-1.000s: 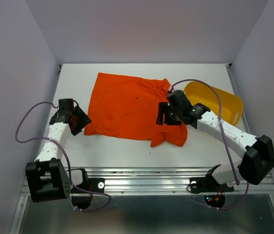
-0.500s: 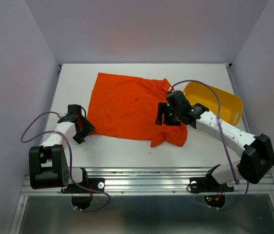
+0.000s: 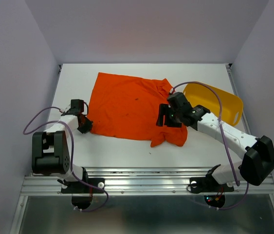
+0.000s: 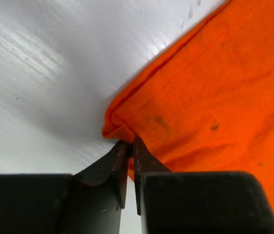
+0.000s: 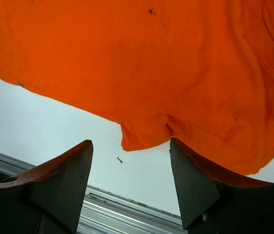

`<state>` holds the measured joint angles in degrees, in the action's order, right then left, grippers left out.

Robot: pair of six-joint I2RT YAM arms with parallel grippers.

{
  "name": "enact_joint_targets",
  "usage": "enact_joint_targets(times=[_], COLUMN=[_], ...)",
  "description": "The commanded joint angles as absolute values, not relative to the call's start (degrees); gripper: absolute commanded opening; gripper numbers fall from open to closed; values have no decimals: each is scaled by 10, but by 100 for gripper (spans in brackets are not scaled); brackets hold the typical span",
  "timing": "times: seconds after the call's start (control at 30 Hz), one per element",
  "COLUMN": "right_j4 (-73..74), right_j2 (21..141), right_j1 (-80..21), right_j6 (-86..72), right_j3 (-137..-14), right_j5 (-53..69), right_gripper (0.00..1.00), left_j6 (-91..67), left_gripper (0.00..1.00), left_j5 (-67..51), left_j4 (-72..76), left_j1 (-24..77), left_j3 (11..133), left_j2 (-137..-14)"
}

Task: Roll the t-shirts
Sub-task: Flatten out the T-shirt at the center of the board.

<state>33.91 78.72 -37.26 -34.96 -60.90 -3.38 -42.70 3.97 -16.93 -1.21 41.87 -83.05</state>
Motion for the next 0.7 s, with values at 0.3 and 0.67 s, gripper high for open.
enact_joint_targets(times=[0.3, 0.67], right_j4=[341, 323], right_j2=[744, 714], right_j1=[-377, -395], right_j6=[-412, -488], right_j3=[-536, -420], right_j5=[-53, -72], right_gripper=[70, 71], left_j6=[-414, -399], left_gripper=[0, 0], left_j5=[136, 90], left_j4=[-228, -221], left_j1=[-31, -49], left_j3=[550, 548], left_j2=[-745, -744])
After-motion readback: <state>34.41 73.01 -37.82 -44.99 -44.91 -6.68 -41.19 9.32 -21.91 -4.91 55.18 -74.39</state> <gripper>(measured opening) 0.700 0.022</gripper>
